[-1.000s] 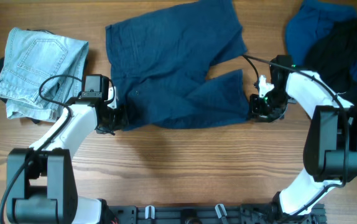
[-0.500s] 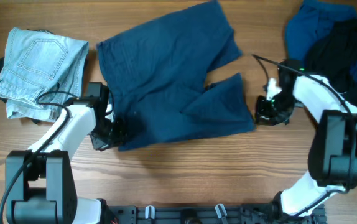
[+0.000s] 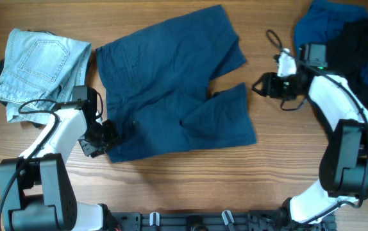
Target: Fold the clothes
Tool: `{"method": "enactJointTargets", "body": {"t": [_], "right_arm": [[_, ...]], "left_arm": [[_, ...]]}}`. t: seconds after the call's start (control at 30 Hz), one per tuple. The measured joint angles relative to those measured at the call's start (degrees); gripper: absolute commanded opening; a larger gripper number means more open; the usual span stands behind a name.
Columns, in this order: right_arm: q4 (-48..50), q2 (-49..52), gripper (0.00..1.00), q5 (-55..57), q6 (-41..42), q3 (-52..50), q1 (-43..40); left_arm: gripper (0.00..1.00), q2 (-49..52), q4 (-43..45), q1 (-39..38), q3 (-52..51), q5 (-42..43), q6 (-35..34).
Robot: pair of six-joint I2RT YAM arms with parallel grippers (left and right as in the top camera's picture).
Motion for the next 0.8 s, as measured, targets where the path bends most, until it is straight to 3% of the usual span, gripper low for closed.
{"method": "enactJointTargets", "body": {"t": [0.1,0.2,0.3,0.43,0.57,0.7,0.73,0.8], "right_arm": [[5.0,0.9,0.47,-0.3,1.5,0.2,4.3],[7.0,5.3,0.22,-1.2,3.3,0.2,5.9],[7.0,7.4,0.04,-1.6,3.7,0.2,6.0],[5.6,7.6,0.04,-1.7,4.3,0.2,5.6],[-2.2,7.5,0.04,-1.5,4.7,0.3,1.4],[-0.4,7.5,0.04,-1.0,5.0,0.3,0.0],[0.2,7.5,0.06,-0.5,5.2,0.3,0.1],[3.1,7.5,0.27,0.0,5.5,0.3,0.1]], "left_arm": [[0.36,0.0,0.1,0.0,0.0,0.0,-0.1],[0.32,0.0,0.1,0.0,0.0,0.0,-0.1],[0.29,0.0,0.3,0.0,0.0,0.0,-0.1],[0.24,0.0,0.4,0.0,0.0,0.0,-0.1],[0.19,0.0,0.5,0.0,0.0,0.0,-0.1],[0.18,0.0,0.4,0.0,0.0,0.0,-0.1],[0.18,0.0,0.4,0.0,0.0,0.0,-0.1],[0.19,0.0,0.3,0.0,0.0,0.0,-0.1]]}}
